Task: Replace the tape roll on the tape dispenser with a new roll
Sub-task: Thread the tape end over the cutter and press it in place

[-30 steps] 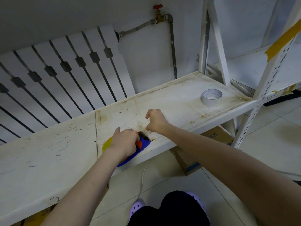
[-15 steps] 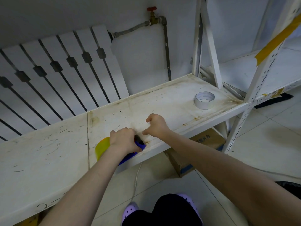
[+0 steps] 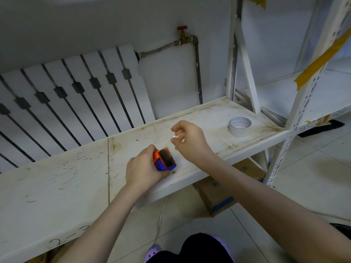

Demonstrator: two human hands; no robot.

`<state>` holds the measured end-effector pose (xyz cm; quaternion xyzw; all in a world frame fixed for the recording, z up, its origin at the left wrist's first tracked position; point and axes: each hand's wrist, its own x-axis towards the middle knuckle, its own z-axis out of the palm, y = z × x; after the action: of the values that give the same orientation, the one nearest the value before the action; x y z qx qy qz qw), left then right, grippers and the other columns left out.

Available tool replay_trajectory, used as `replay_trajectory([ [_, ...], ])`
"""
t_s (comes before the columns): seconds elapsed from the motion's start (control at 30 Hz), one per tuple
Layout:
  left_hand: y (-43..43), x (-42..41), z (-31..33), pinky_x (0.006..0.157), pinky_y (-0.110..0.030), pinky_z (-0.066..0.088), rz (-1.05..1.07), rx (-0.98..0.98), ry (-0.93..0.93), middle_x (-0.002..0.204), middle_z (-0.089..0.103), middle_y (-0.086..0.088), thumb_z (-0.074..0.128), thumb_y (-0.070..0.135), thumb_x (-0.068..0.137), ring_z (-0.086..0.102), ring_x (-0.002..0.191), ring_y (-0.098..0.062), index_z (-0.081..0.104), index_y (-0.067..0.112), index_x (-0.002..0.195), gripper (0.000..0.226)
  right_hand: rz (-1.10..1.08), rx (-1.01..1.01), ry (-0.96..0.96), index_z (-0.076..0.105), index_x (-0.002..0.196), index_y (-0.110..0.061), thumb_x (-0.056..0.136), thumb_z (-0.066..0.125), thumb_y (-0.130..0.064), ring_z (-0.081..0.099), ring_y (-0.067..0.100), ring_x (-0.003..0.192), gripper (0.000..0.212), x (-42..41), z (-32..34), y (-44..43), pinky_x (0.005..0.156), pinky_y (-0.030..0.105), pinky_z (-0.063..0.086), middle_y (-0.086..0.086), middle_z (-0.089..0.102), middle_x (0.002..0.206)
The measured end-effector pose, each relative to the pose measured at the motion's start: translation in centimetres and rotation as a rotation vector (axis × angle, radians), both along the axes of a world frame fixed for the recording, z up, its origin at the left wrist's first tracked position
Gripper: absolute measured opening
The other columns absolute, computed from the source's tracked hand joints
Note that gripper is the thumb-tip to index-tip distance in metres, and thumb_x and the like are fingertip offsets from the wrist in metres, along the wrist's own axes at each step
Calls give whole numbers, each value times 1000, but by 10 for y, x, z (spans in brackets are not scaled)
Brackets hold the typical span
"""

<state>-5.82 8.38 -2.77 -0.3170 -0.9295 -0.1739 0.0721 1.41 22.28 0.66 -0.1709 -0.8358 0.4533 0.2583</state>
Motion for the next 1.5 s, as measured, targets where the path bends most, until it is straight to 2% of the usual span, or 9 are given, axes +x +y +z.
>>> replay_trajectory([
  [0.1, 2, 8, 0, 67, -32, 52, 27, 93, -55, 80, 53, 12, 79, 49, 55, 58, 74, -16, 42, 29, 91, 55, 21, 249, 37, 58, 112, -13, 88, 57, -4, 50, 8, 90, 26, 11, 18, -20, 79, 15, 42, -1, 53, 107],
  [0.2, 4, 12, 2, 59, -28, 47, 15, 192, -112, 77, 54, 11, 78, 47, 59, 55, 69, -13, 43, 25, 89, 51, 73, 362, 45, 57, 115, -10, 88, 54, -1, 56, 18, 97, 29, 22, 30, -39, 82, 27, 51, 7, 54, 117],
  [0.3, 3, 13, 4, 57, -26, 47, 13, 259, -136, 77, 57, 9, 74, 50, 61, 57, 69, -12, 44, 22, 90, 50, 118, 451, 64, 60, 113, -4, 85, 54, 2, 60, 27, 92, 30, 29, 35, -52, 78, 40, 54, 13, 56, 114],
  [0.47, -1, 19, 5, 53, -17, 36, -7, 314, -185, 78, 52, 11, 81, 42, 60, 52, 70, -10, 43, 23, 90, 52, 51, 399, -31, 56, 117, -11, 89, 52, 1, 56, 18, 98, 30, 25, 41, -45, 81, 28, 51, 7, 54, 117],
  [0.67, -3, 23, 5, 54, -14, 37, 31, 296, -206, 90, 54, 9, 82, 38, 61, 54, 78, -13, 41, 26, 94, 54, 2, 321, -58, 57, 116, -12, 87, 56, 1, 45, 9, 85, 31, 20, 41, -28, 61, 6, 33, 3, 56, 107],
  [0.9, -3, 25, 2, 53, -21, 41, 88, 333, -173, 88, 57, 8, 82, 37, 59, 55, 75, -16, 43, 27, 91, 52, -33, 325, -57, 58, 110, -11, 85, 57, 3, 47, 12, 80, 29, 15, 34, -18, 68, 17, 38, -2, 50, 95],
  [1.07, -1, 23, 2, 51, -21, 42, 126, 335, -177, 80, 53, 8, 81, 39, 60, 54, 70, -15, 39, 26, 87, 52, 5, 385, -33, 58, 111, -10, 85, 55, 4, 47, 11, 80, 30, 16, 35, -25, 61, 5, 32, -2, 49, 95],
  [1.27, 0, 26, 5, 49, -21, 37, 176, 340, -159, 84, 55, 6, 80, 43, 62, 54, 71, -15, 37, 26, 88, 53, -15, 392, -43, 58, 109, -11, 83, 54, 6, 46, 12, 81, 31, 14, 27, -18, 60, 6, 31, -3, 48, 95],
  [1.5, -3, 30, 6, 47, -20, 30, 156, 297, -143, 84, 52, 6, 79, 40, 63, 50, 71, -15, 36, 25, 87, 52, 56, 488, 101, 63, 104, -8, 84, 59, 1, 48, 6, 85, 22, 6, 22, -18, 70, 3, 34, 6, 61, 100],
])
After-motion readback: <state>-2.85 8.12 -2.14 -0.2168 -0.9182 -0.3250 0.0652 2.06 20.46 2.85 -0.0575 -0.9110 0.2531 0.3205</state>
